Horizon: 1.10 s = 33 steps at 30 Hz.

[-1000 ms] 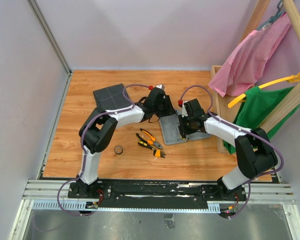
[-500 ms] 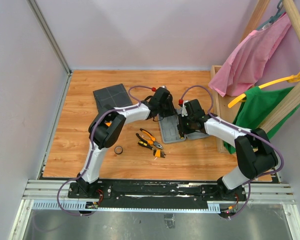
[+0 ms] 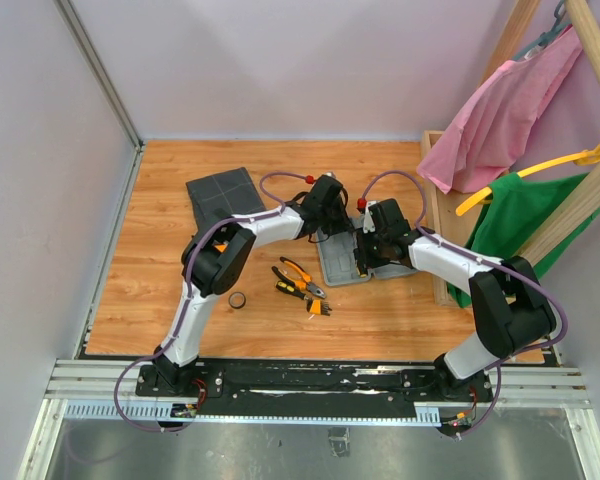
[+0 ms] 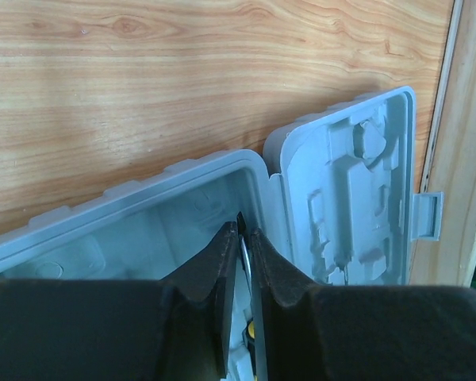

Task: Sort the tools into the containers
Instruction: Adjust the screwdriver in the storage box.

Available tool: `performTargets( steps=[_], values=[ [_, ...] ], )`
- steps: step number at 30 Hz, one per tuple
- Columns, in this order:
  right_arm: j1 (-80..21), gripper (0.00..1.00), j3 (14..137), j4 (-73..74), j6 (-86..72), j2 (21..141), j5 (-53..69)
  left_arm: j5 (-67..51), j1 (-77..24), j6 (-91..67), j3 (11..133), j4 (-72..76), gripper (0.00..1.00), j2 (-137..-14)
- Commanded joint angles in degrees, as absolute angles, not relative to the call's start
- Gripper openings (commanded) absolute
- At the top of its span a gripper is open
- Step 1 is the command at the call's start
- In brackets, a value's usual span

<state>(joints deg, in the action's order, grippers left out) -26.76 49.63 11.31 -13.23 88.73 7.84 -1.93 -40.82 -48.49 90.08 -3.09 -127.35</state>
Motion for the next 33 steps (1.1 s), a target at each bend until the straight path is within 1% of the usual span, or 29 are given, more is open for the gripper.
performTargets(
  steps=[1, 13, 17, 25, 33],
  values=[
    [-26.7, 0.23, 46.8, 14.8, -13.4, 90.9, 8.3, -0.2, -41.5, -48.2, 91.5, -4.8, 0.17, -127.9],
    [-26.7, 0.23, 46.8, 15.2, -13.6, 90.1, 8.5, 4.3, -41.8, -45.8, 95.0, -11.2, 0.06, -130.8],
    [-26.7, 0.24, 47.2, 15.5, -13.7, 88.8, 8.6, 6.2, -41.9, -44.6, 96.1, -14.8, 0.01, -132.1],
    [-26.7, 0.24, 49.1, 16.5, -13.4, 89.5, 8.5, 7.9, -42.2, -42.6, 98.0, -19.4, 0.01, -134.7],
    [-26.7, 0.24, 47.4, 15.5, -14.5, 89.9, 8.3, 11.3, -42.4, -39.6, 100.5, -25.8, 0.0, -137.6]
  ],
)
